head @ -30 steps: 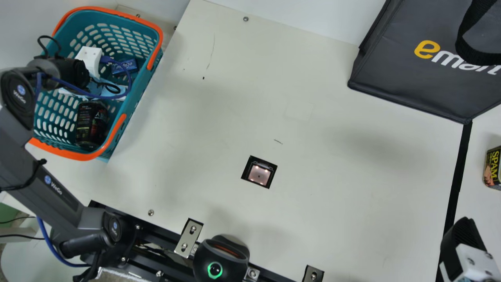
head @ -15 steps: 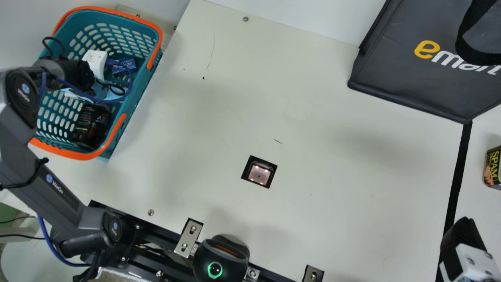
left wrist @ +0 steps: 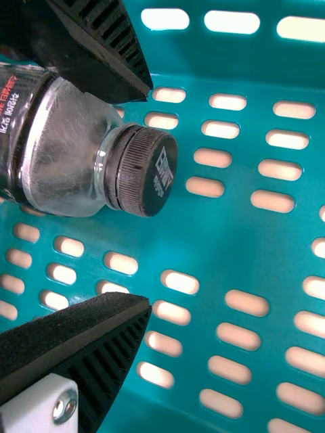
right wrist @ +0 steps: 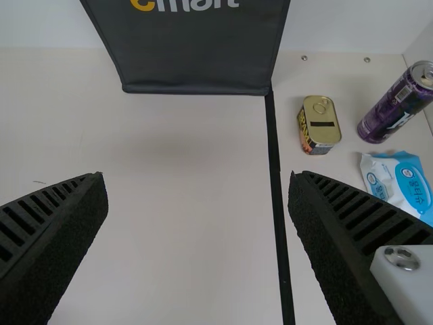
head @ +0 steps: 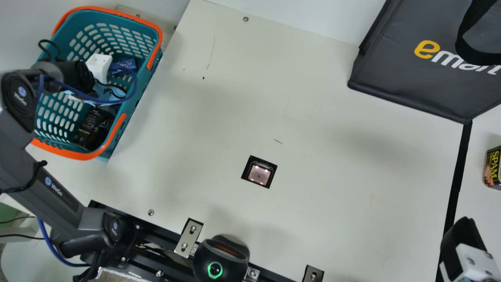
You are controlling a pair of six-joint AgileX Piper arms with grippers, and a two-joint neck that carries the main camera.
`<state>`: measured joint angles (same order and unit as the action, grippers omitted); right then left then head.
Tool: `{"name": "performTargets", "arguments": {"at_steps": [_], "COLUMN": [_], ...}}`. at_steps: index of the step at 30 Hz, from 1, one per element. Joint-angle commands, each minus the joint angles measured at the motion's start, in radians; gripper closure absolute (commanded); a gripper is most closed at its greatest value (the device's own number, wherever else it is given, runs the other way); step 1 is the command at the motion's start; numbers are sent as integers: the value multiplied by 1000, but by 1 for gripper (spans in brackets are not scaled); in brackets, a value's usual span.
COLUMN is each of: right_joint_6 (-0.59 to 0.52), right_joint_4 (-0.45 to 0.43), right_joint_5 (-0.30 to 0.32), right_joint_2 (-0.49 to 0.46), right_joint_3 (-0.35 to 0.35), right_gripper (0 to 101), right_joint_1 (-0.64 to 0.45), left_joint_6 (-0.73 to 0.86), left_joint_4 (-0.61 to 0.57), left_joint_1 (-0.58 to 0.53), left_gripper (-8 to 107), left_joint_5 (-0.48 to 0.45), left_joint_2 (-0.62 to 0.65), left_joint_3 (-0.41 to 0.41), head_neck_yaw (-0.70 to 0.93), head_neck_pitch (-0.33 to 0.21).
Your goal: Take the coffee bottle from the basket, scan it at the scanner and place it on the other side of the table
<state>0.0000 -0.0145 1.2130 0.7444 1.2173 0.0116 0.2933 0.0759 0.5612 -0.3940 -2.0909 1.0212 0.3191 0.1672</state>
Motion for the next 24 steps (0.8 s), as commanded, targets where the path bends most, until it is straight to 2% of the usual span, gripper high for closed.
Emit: {"name": "performTargets", "arguments": {"at_steps": [1,13,24], "right_joint_6": [0,0,0], "right_joint_4": [0,0,0], "right_joint_5": [0,0,0], "right_joint_2": [0,0,0], "right_joint_3": [0,0,0], "right_gripper": [6,6,6], "right_joint_1": [0,0,0], "left_joint_6": [115,578,791], "left_joint_4": [-37,-197,-271], "left_joint_1": [11,87,116], "left_gripper": [9,9,9], "left_joint_5": [-12,-128,-166], "left_joint_2": [-4,-51,-98], "left_joint_3": [6,89,141], "head_neck_yaw": [2,2,2], "head_neck_pitch": [-29,-29,-29]}}
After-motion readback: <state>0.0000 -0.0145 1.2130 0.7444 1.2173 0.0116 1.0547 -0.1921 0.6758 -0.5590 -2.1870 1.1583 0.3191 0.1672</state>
